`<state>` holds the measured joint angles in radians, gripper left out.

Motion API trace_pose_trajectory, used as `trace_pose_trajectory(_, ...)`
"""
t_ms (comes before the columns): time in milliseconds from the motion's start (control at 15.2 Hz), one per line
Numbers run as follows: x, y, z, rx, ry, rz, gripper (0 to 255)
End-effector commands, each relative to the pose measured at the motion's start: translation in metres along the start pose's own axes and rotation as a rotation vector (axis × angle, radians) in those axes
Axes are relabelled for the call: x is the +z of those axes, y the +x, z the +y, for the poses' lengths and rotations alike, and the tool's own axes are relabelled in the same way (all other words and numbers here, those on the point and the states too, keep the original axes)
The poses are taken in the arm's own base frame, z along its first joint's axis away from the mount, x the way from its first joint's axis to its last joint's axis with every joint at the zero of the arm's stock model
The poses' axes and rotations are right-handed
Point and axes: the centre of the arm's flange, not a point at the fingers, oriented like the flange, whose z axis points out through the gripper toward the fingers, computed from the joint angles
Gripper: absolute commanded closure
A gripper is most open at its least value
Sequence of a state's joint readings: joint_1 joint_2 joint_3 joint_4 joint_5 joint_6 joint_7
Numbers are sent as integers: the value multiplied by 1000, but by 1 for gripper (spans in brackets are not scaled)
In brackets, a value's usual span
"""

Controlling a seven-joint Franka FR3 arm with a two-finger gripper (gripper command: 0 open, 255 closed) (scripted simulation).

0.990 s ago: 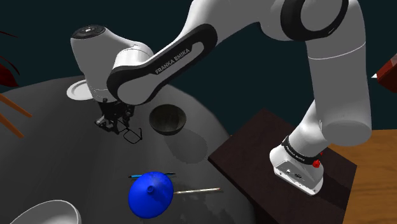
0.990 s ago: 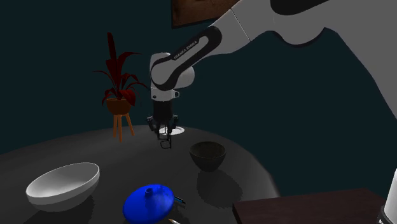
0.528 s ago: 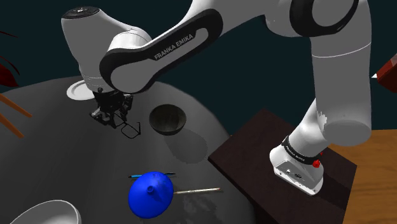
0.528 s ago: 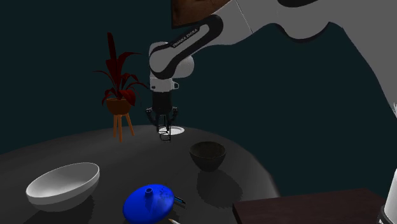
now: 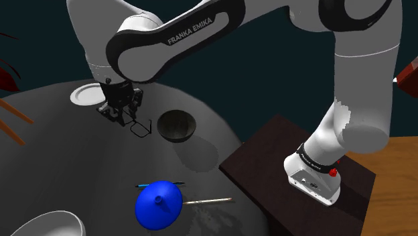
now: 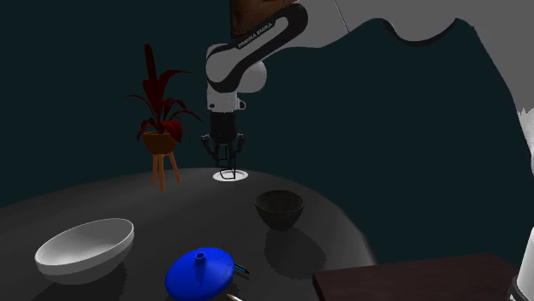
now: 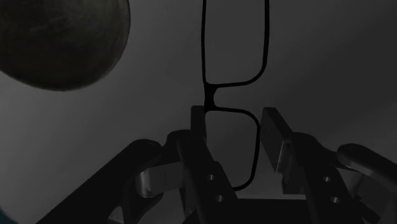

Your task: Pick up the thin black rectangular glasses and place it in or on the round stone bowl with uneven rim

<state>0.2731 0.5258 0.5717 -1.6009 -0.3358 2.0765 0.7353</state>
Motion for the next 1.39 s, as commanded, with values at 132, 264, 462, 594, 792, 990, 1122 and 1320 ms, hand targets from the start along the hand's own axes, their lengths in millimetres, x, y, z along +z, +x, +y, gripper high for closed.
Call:
trace_pose_trajectory(132, 5, -6, 48, 0, 0, 0, 255)
trace_pose_trajectory(264, 8, -9, 74, 0, 0, 0, 255)
trace_pose_trajectory(462, 12, -15, 113, 0, 0, 0, 255)
trace_pose_trajectory(594, 15, -18, 139, 0, 0, 0, 255)
trace_pose_trajectory(792, 19, -24, 178, 0, 0, 0, 255)
trace_pose_trajectory(990, 24, -29, 217, 0, 0, 0, 255)
trace_pose_trajectory(1122, 30, -31, 226, 0, 0, 0, 255)
trace_pose_trajectory(1320, 46, -32, 227, 0, 0, 0, 255)
